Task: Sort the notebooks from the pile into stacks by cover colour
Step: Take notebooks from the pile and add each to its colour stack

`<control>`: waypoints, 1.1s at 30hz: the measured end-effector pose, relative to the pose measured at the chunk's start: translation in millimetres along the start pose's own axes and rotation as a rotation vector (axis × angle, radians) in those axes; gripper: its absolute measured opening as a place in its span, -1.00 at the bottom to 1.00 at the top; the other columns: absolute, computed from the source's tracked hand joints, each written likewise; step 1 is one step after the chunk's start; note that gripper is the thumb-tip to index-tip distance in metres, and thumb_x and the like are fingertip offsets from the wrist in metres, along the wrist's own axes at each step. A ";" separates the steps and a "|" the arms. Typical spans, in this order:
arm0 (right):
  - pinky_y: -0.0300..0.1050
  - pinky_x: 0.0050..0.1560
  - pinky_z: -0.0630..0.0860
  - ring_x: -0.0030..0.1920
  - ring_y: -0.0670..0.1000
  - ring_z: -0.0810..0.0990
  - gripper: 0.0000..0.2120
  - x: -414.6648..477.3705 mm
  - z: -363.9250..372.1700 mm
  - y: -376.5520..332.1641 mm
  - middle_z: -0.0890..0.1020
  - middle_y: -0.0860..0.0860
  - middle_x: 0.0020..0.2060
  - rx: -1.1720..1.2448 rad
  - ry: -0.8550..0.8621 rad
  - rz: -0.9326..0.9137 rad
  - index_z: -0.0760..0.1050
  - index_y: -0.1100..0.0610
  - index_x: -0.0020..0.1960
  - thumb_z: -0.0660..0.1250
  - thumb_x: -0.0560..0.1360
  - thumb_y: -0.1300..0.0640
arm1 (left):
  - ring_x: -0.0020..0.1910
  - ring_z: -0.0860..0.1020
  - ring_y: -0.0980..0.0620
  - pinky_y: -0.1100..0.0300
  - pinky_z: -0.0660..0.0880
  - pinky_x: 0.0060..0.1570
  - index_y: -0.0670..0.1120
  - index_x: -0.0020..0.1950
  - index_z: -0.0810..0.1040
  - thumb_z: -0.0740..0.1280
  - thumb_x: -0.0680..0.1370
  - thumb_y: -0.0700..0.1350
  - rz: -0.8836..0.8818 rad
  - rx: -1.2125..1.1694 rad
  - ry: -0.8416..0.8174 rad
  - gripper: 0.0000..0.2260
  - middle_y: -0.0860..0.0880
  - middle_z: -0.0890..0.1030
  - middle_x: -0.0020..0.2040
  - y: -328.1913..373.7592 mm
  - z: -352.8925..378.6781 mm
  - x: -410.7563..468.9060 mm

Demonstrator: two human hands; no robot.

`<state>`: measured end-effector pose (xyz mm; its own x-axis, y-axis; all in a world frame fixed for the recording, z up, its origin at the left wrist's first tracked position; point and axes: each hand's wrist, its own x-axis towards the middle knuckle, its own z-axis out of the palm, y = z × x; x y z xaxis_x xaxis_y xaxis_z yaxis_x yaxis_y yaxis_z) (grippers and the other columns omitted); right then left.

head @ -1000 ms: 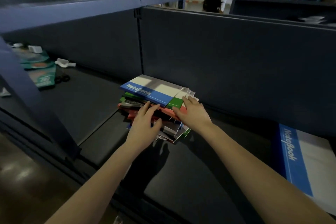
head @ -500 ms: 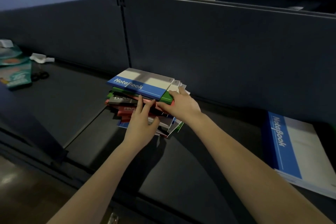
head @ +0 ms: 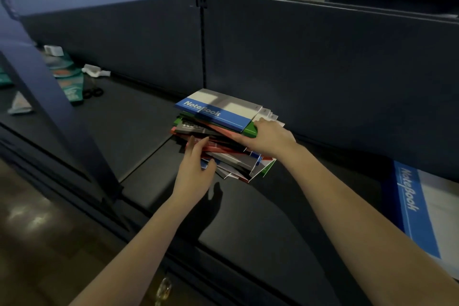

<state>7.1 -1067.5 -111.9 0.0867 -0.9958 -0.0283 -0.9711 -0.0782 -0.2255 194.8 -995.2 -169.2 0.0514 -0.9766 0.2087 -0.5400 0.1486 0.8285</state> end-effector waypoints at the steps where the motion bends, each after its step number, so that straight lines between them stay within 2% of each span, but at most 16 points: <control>1: -0.07 -0.10 0.45 0.05 0.06 0.53 -0.23 0.0 -1.0 -0.3 0.57 0.02 0.10 0.017 0.002 0.014 0.46 0.07 0.21 0.07 0.36 -0.53 | 0.21 0.37 0.38 0.62 0.33 -0.07 -0.01 0.47 0.28 0.27 0.57 -0.24 0.005 -0.004 -0.001 -0.51 0.00 0.20 0.51 -1.0 -1.3 -1.7; 2: -0.08 -0.11 0.46 0.01 0.06 0.54 -0.27 0.8 -1.5 -0.5 0.58 0.03 0.07 0.017 0.008 0.026 0.46 0.08 0.18 0.07 0.39 -0.51 | 0.11 0.38 0.46 0.65 0.32 -0.14 -0.01 0.47 0.28 0.27 0.57 -0.25 0.009 -0.006 0.000 -0.51 0.01 0.23 0.49 -2.1 -2.5 -2.8; 3: -0.08 -0.12 0.47 0.00 0.07 0.55 -0.30 1.0 -2.2 -1.3 0.59 0.05 0.07 0.008 0.022 0.032 0.45 0.09 0.18 0.10 0.41 -0.48 | 0.09 0.40 0.44 0.64 0.33 -0.16 -0.01 0.47 0.28 0.27 0.57 -0.24 0.013 -0.006 0.004 -0.51 0.02 0.26 0.47 -3.2 -3.8 -3.6; 6: -0.03 -0.05 0.47 0.17 0.15 0.53 -0.31 -0.7 -4.0 -5.4 0.54 0.11 0.22 -0.029 0.063 0.030 0.27 0.04 0.43 0.16 0.48 -0.38 | 0.25 0.43 0.13 0.56 0.36 -0.16 0.02 0.46 0.28 0.28 0.56 -0.23 0.022 0.002 0.027 -0.51 0.00 0.32 0.44 -6.1 -6.3 -4.5; 8: 0.01 0.01 0.48 0.23 0.18 0.50 -0.32 -4.5 -7.0 -9.4 0.50 0.13 0.28 -0.031 0.066 0.001 0.08 -0.05 0.53 0.14 0.52 -0.32 | 0.24 0.42 0.08 0.57 0.37 -0.14 0.00 0.46 0.29 0.28 0.56 -0.23 0.021 -0.005 0.032 -0.51 -0.02 0.33 0.43 -6.4 -7.3 -5.5; 9: 0.02 0.03 0.48 0.23 0.19 0.49 -0.34 -5.5 -7.7 -10.5 0.49 0.14 0.28 -0.036 0.065 -0.020 0.04 -0.08 0.54 0.12 0.54 -0.30 | 0.25 0.42 0.09 0.57 0.37 -0.13 0.00 0.47 0.29 0.28 0.56 -0.24 0.023 -0.011 0.033 -0.51 -0.02 0.32 0.44 -6.2 -7.5 -5.8; 14: 0.04 0.09 0.43 0.22 0.21 0.47 -0.51 0.4 0.9 -11.1 0.49 0.20 0.24 -0.106 0.050 -0.089 0.20 -0.05 0.48 0.01 0.61 -0.21 | 0.33 0.38 0.10 0.48 0.33 -0.04 0.02 0.47 0.29 0.28 0.56 -0.21 0.014 -0.023 0.041 -0.51 0.00 0.31 0.45 -7.2 -11.2 -8.4; 17: 0.05 -0.01 0.44 0.12 0.24 0.52 -0.56 5.0 1.8 -14.7 0.54 0.23 0.13 -0.150 0.049 -0.090 0.29 0.05 0.41 -0.02 0.64 -0.14 | 0.23 0.43 0.16 0.56 0.35 -0.08 0.01 0.46 0.30 0.27 0.57 -0.23 0.024 -0.022 0.039 -0.53 0.00 0.32 0.45 -6.4 -14.3 -11.2; 19: 0.05 -0.08 0.46 0.04 0.26 0.56 -0.61 9.0 -2.2 -14.2 0.57 0.23 0.07 -0.198 0.086 -0.092 0.34 0.11 0.35 -0.04 0.66 -0.06 | 0.12 0.46 0.27 0.64 0.31 -0.12 0.01 0.45 0.31 0.27 0.56 -0.24 0.025 -0.020 0.039 -0.53 -0.02 0.35 0.43 -7.6 -16.6 -11.9; 21: 0.07 -0.07 0.53 0.00 0.22 0.58 -0.67 12.7 -9.4 -12.4 0.57 0.20 0.08 -0.256 0.117 -0.112 0.35 0.08 0.36 0.01 0.66 0.06 | -0.03 0.49 0.36 0.60 0.34 -0.18 0.04 0.46 0.30 0.27 0.57 -0.22 0.013 -0.007 0.031 -0.52 -0.06 0.39 0.41 -9.0 -19.9 -13.2; 23: 0.08 -0.02 0.57 0.02 0.20 0.58 -0.67 12.6 -15.6 -13.4 0.55 0.18 0.12 -0.272 0.114 -0.125 0.34 0.04 0.40 0.04 0.66 0.13 | -0.17 0.52 0.28 0.53 0.37 -0.28 0.08 0.47 0.27 0.26 0.57 -0.20 -0.021 0.013 0.016 -0.52 -0.12 0.40 0.40 -8.9 -24.0 -15.7; 25: 0.10 -0.01 0.57 0.04 0.21 0.56 -0.67 11.8 -15.1 -15.3 0.54 0.19 0.13 -0.248 0.115 -0.119 0.34 0.05 0.39 0.04 0.66 0.11 | -0.33 0.49 0.28 0.52 0.35 -0.38 0.08 0.46 0.27 0.25 0.58 -0.21 -0.050 0.003 0.012 -0.52 -0.24 0.43 0.34 -7.4 -28.7 -18.7; 27: 0.08 -0.04 0.56 0.02 0.22 0.57 -0.68 9.0 -11.5 -17.1 0.54 0.20 0.10 -0.211 0.118 -0.083 0.33 0.03 0.38 0.09 0.63 0.11 | -0.33 0.51 0.27 0.50 0.33 -0.43 0.07 0.45 0.28 0.24 0.59 -0.22 -0.062 -0.017 0.019 -0.54 -0.28 0.48 0.25 -3.8 -33.1 -22.2; 29: 0.06 -0.08 0.52 0.02 0.23 0.57 -0.62 4.5 -8.3 -16.9 0.55 0.19 0.08 -0.198 0.107 -0.069 0.31 -0.02 0.36 0.17 0.57 0.21 | -0.39 0.49 0.26 0.46 0.32 -0.45 0.03 0.45 0.31 0.24 0.59 -0.22 -0.056 -0.019 0.032 -0.56 -0.17 0.57 0.03 0.0 -37.0 -26.5; 31: 0.03 -0.12 0.49 0.03 0.23 0.57 -0.63 -1.5 -6.6 -15.1 0.56 0.17 0.08 -0.180 0.127 -0.054 0.33 -0.01 0.33 0.17 0.55 0.22 | -0.51 0.41 0.28 0.43 0.30 -0.48 0.00 0.44 0.33 0.24 0.59 -0.22 -0.066 -0.023 0.038 -0.58 0.00 0.51 -0.21 0.7 -40.6 -29.4; 33: 0.02 -0.13 0.46 0.06 0.23 0.55 -0.66 -9.2 -4.1 -15.6 0.52 0.17 0.13 -0.212 0.152 -0.054 0.33 0.07 0.32 0.21 0.56 0.21 | -0.47 0.42 0.26 0.44 0.29 -0.45 0.05 0.43 0.32 0.24 0.59 -0.19 -0.085 -0.016 0.042 -0.58 -0.01 0.53 -0.14 -0.5 -44.4 -29.3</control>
<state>20.6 -1057.3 -104.1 0.1203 -0.9843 0.1289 -0.9923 -0.1230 -0.0137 230.8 -959.8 -152.6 0.1318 -0.9785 0.1588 -0.5185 0.0685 0.8524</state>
